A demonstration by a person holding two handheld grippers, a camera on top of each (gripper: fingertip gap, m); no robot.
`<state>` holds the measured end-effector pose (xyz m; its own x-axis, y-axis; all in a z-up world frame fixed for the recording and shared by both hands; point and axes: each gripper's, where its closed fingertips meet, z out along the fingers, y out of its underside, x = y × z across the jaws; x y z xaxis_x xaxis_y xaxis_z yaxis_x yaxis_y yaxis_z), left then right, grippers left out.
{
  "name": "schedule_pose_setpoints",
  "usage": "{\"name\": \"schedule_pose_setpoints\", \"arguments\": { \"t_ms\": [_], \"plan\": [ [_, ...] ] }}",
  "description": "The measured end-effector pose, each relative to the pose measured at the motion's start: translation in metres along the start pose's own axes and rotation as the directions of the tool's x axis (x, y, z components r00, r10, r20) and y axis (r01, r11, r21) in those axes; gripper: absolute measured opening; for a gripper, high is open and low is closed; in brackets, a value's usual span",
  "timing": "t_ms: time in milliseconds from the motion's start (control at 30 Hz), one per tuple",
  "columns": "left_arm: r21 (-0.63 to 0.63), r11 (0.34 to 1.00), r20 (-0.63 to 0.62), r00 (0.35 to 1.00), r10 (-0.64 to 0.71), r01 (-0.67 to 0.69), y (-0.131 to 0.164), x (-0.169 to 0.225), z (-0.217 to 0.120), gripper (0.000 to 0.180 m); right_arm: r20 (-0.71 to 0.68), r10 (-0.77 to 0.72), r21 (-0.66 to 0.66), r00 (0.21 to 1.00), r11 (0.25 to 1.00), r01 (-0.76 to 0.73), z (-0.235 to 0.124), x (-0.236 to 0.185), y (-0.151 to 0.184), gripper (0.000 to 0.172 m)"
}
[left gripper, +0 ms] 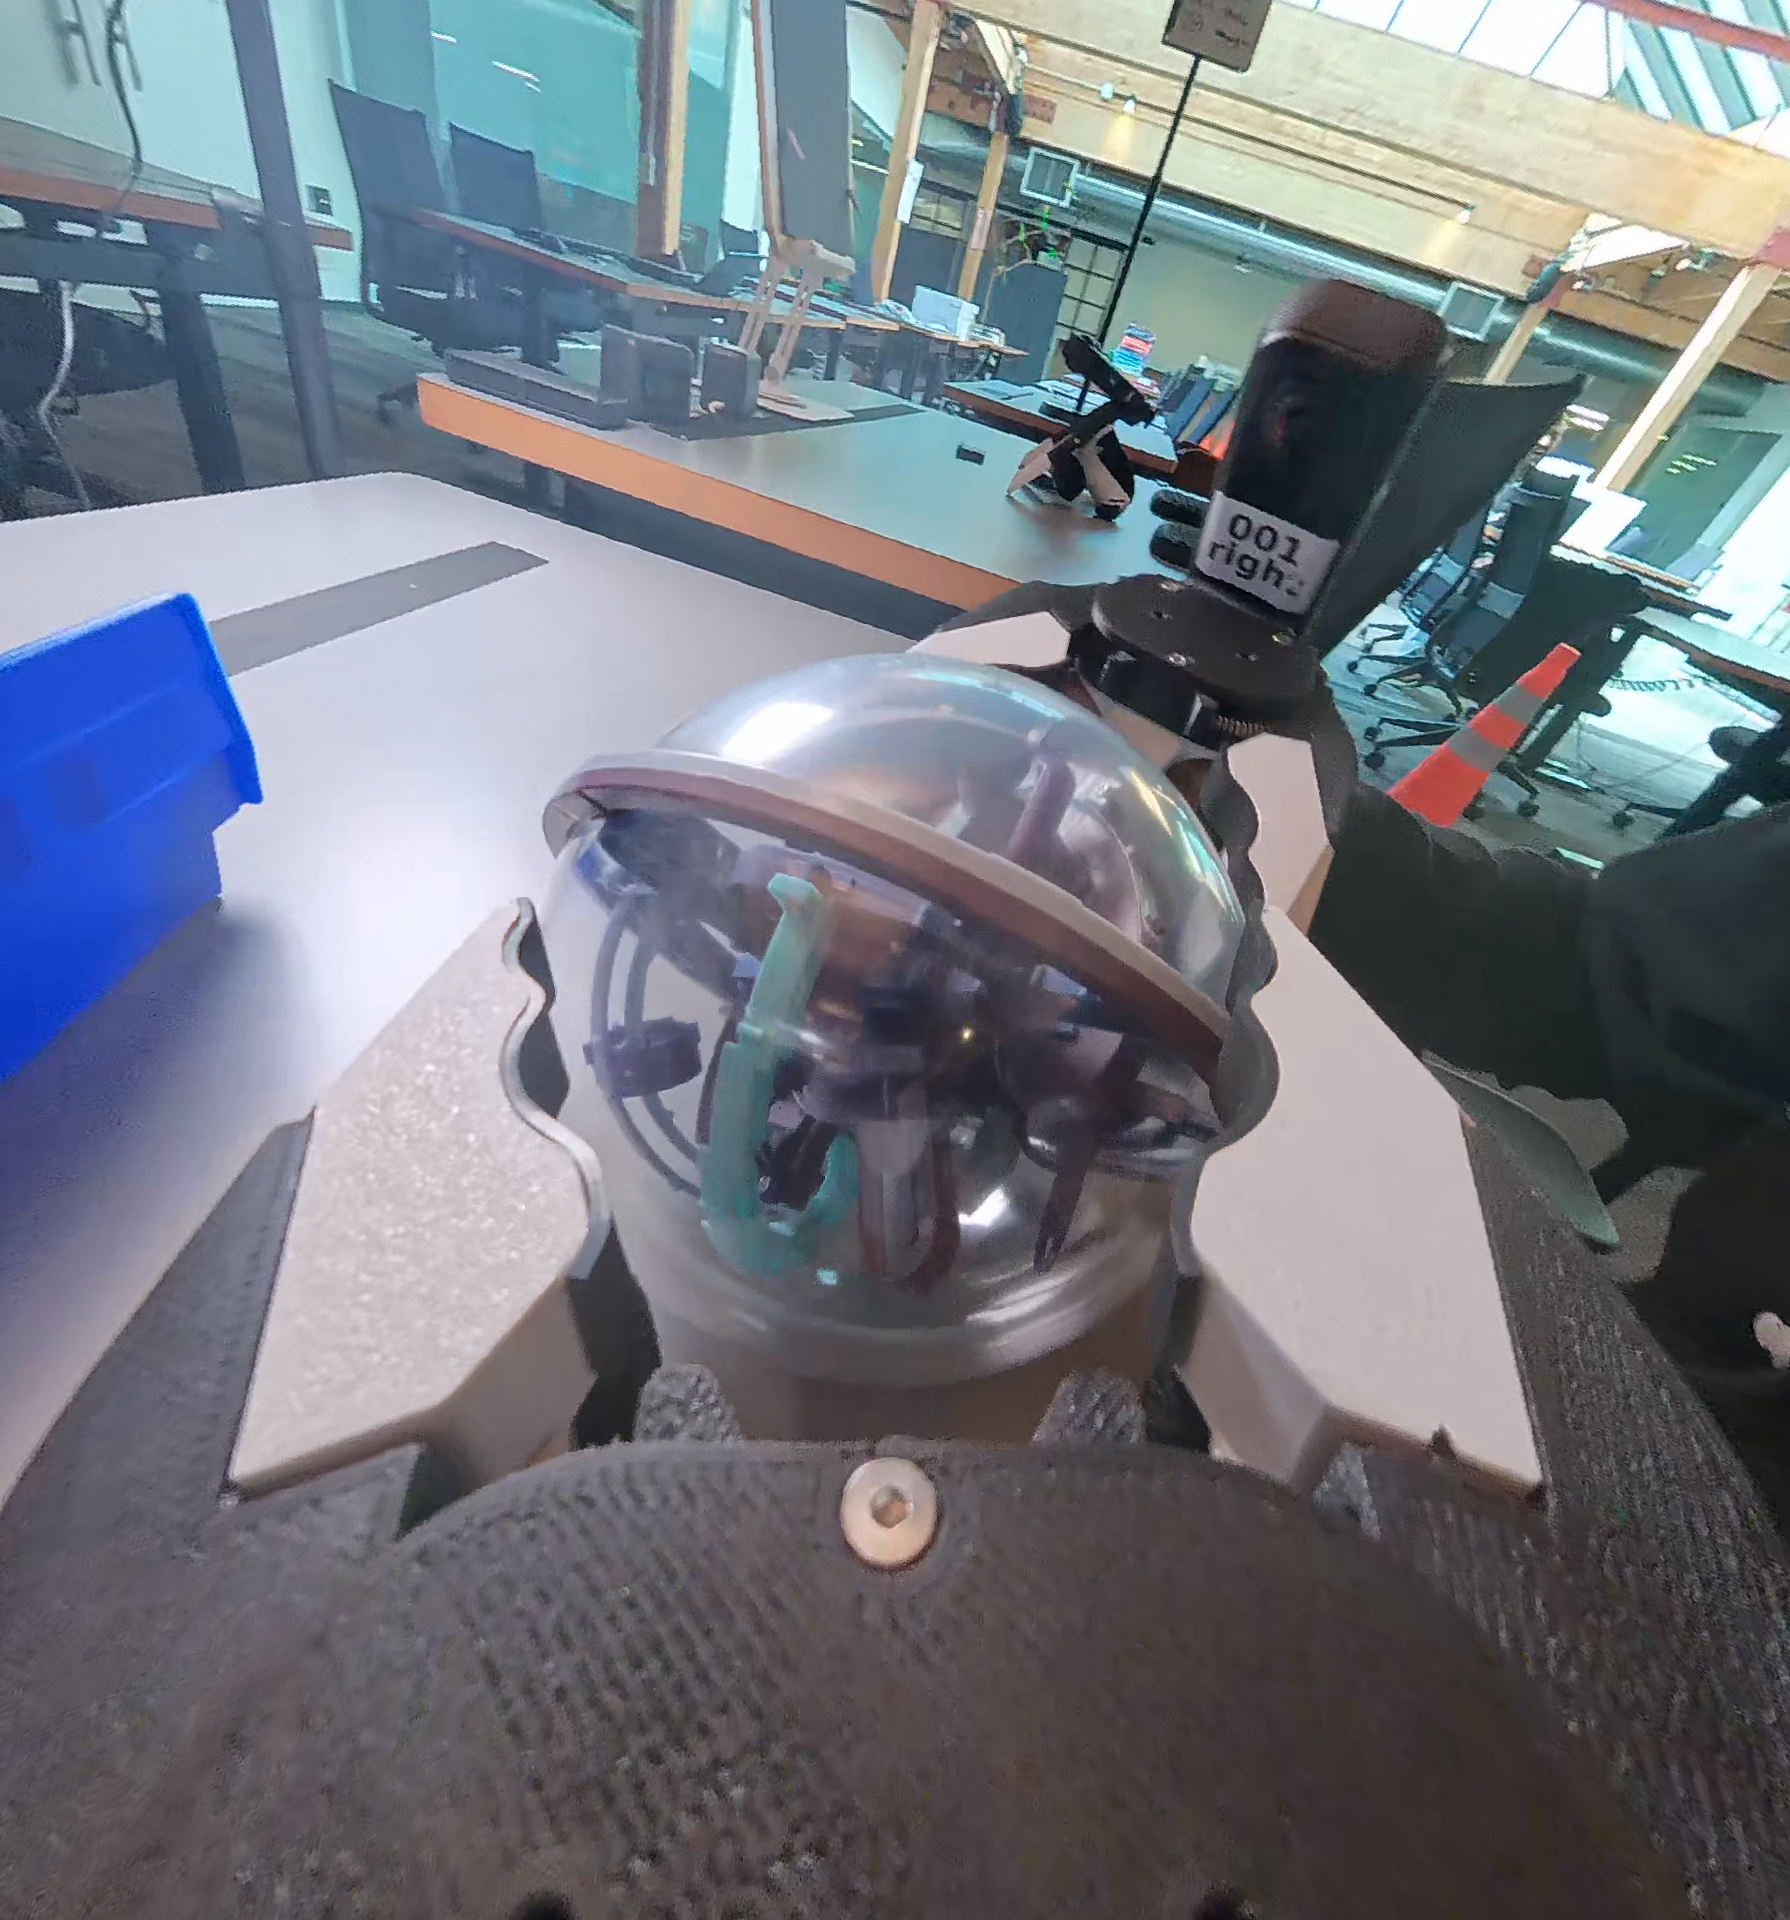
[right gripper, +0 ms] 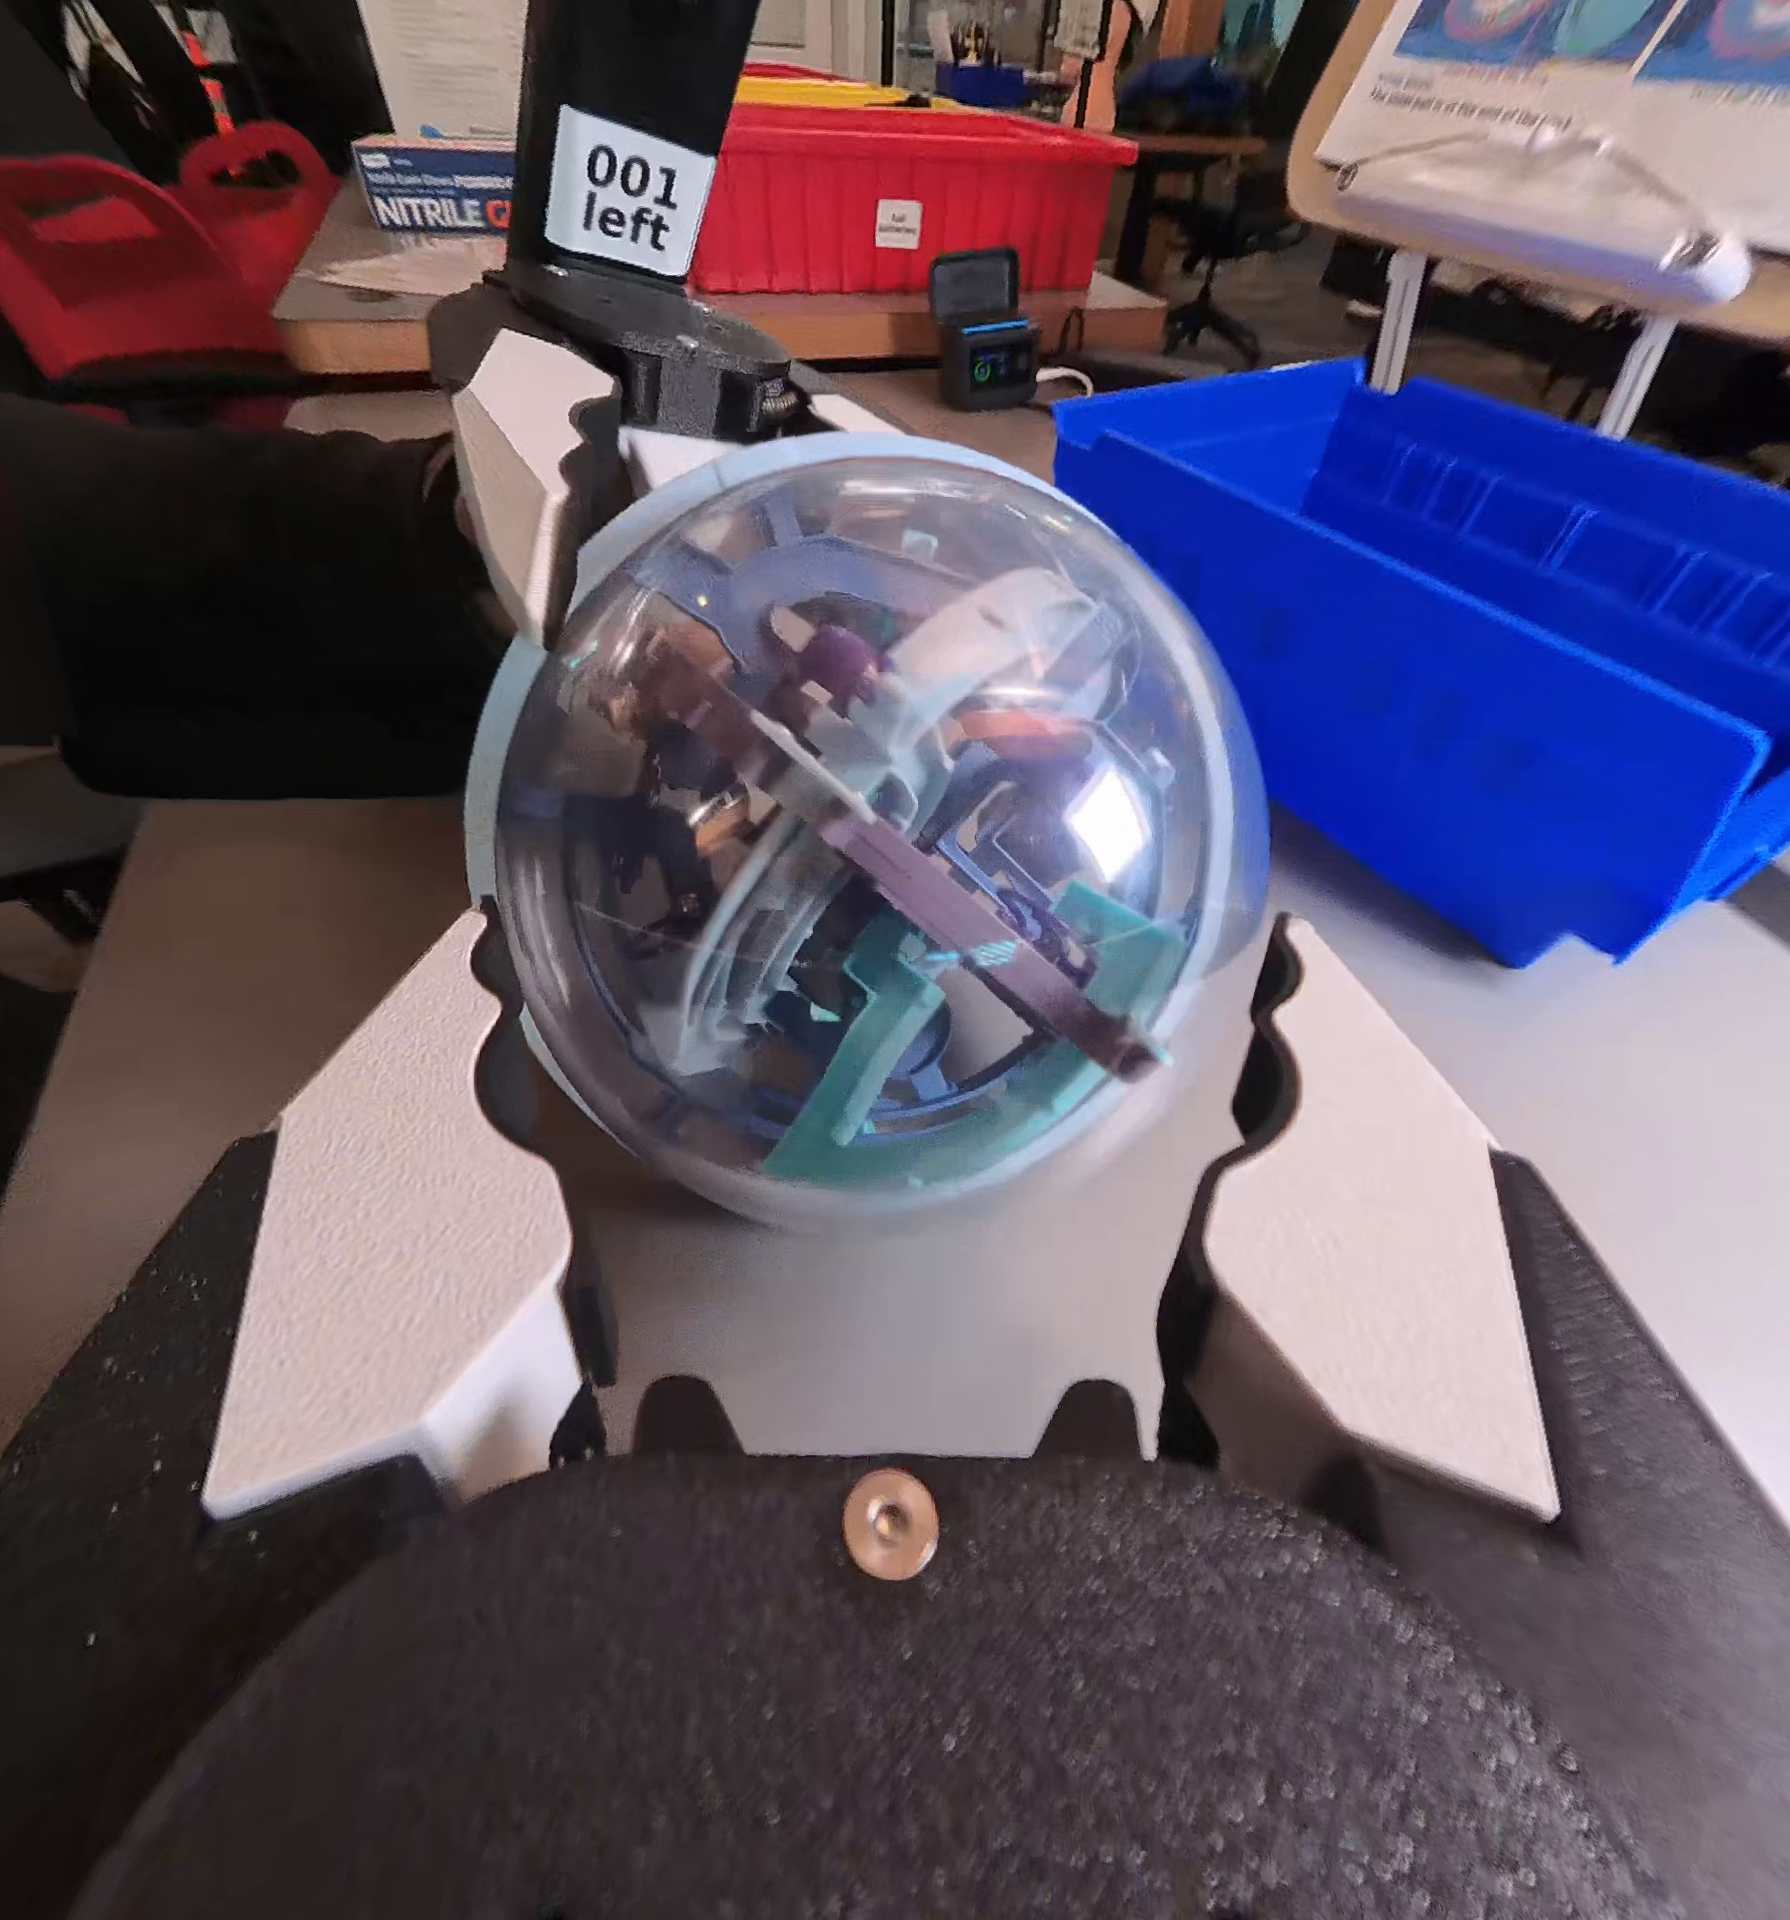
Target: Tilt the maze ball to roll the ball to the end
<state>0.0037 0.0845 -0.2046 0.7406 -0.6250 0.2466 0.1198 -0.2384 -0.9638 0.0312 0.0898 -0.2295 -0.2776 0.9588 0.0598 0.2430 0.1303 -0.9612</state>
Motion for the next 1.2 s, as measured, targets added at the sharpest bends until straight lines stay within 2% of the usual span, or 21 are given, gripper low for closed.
{"name": "schedule_pose_setpoints", "arguments": {
  "t_ms": [100, 167, 233, 300, 367, 467, 533, 700, 767, 867, 967, 1067, 1200],
  "plan": [
    [0.003, 0.999, 0.023, 0.999, 0.033, -0.033, -0.001, 0.000, 0.007, 0.136, -0.020, -0.002, 0.002, 1.000, 1.000, 0.002, 0.001, 0.004, 0.002, 0.136],
    [-0.013, 0.997, -0.014, 0.997, 0.081, -0.082, 0.002, 0.008, 0.009, 0.149, -0.003, 0.028, 0.008, 1.000, 1.000, -0.028, -0.001, 0.006, 0.004, 0.135],
    [-0.022, 0.992, -0.060, 0.991, 0.123, -0.125, 0.005, 0.013, 0.004, 0.153, 0.029, 0.071, 0.007, 0.997, 0.997, -0.072, -0.004, 0.007, 0.008, 0.134],
    [-0.023, 0.984, -0.109, 0.979, 0.171, -0.174, 0.009, 0.015, -0.004, 0.153, 0.061, 0.115, 0.008, 0.991, 0.993, -0.116, -0.006, 0.008, 0.011, 0.131],
    [-0.051, 0.975, -0.105, 0.972, 0.212, -0.218, 0.019, 0.004, -0.010, 0.147, 0.083, 0.161, 0.015, 0.983, 0.987, -0.163, -0.007, 0.010, 0.012, 0.130],
    [-0.137, 0.969, -0.087, 0.977, 0.196, -0.207, 0.039, -0.012, -0.003, 0.142, 0.108, 0.221, 0.018, 0.969, 0.974, -0.224, -0.005, 0.014, 0.013, 0.129],
    [-0.194, 0.951, -0.063, 0.970, 0.235, -0.243, 0.051, -0.016, 0.008, 0.151, 0.112, 0.254, 0.020, 0.961, 0.966, -0.258, -0.005, 0.017, 0.013, 0.128],
    [-0.201, 0.957, -0.052, 0.977, 0.204, -0.211, 0.049, -0.021, 0.017, 0.153, 0.126, 0.342, 0.030, 0.931, 0.937, -0.348, -0.008, 0.025, 0.015, 0.129],
    [-0.200, 0.956, -0.055, 0.977, 0.208, -0.215, 0.048, -0.020, 0.017, 0.152, 0.112, 0.313, 0.037, 0.943, 0.947, -0.319, -0.009, 0.025, 0.014, 0.128],
    [-0.196, 0.960, -0.056, 0.980, 0.193, -0.200, 0.045, -0.019, 0.016, 0.150, 0.023, 0.133, 0.094, 0.991, 0.986, -0.134, -0.018, 0.031, 0.002, 0.131],
    [-0.176, 0.964, -0.057, 0.980, 0.190, -0.197, 0.040, -0.017, 0.016, 0.148, 0.015, 0.011, 0.103, 1.000, 0.995, -0.013, -0.020, 0.021, -0.006, 0.131],
    [-0.144, 0.971, -0.062, 0.981, 0.183, -0.190, 0.034, -0.014, 0.018, 0.148, -0.010, -0.040, 0.009, 0.999, 0.999, 0.040, -0.008, 0.021, 0.015, 0.135],
    [-0.092, 0.979, -0.050, 0.982, 0.180, -0.184, 0.026, -0.015, 0.016, 0.146, 0.001, -0.002, 0.016, 1.000, 1.000, 0.002, -0.007, 0.022, 0.019, 0.135]
  ]
}}
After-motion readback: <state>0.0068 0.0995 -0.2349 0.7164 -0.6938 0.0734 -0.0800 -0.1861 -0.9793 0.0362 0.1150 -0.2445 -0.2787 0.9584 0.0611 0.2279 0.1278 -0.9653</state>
